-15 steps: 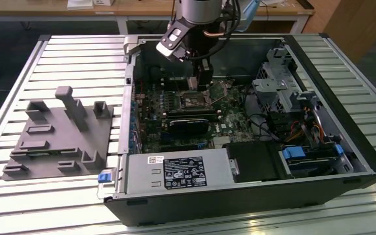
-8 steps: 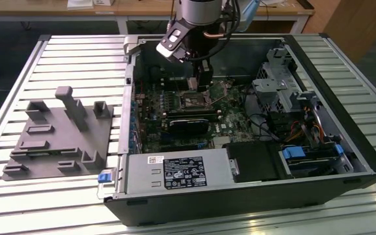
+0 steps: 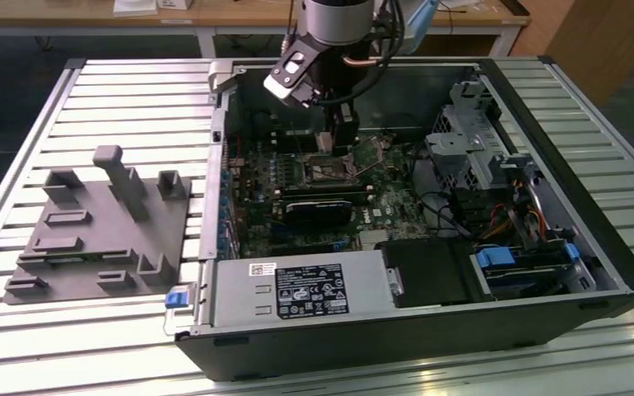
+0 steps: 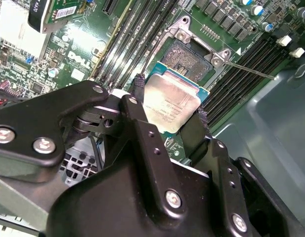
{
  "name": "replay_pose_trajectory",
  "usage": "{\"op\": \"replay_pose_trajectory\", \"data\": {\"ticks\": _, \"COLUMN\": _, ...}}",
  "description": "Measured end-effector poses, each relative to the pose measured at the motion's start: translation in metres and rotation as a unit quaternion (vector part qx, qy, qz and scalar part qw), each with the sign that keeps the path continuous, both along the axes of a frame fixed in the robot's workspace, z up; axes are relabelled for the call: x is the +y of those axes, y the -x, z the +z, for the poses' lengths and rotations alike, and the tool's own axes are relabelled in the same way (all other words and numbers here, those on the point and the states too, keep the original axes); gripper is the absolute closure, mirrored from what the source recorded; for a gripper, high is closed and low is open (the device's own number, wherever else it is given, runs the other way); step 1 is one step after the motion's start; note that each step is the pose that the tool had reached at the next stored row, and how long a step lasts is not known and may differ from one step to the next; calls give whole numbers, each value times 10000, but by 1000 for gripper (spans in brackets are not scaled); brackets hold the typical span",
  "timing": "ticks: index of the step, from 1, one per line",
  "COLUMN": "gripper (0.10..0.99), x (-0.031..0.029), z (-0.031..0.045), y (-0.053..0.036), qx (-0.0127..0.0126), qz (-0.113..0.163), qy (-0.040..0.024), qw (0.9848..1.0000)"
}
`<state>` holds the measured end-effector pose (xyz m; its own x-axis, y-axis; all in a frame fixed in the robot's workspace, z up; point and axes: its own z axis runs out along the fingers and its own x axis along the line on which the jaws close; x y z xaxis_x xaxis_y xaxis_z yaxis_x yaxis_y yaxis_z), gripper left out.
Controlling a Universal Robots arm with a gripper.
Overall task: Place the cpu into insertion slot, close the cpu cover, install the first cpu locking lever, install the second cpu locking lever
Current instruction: 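Place the cpu into insertion slot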
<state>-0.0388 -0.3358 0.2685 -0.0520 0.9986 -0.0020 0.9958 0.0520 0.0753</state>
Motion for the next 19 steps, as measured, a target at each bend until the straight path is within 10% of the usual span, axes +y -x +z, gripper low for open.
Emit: {"op": "replay_pose_trajectory", "data": {"ticks": 19, "gripper": 549, "x": 71, "z": -243, "y": -13, "qx": 0, "qz": -187, "qy": 10, "qw": 9998}}
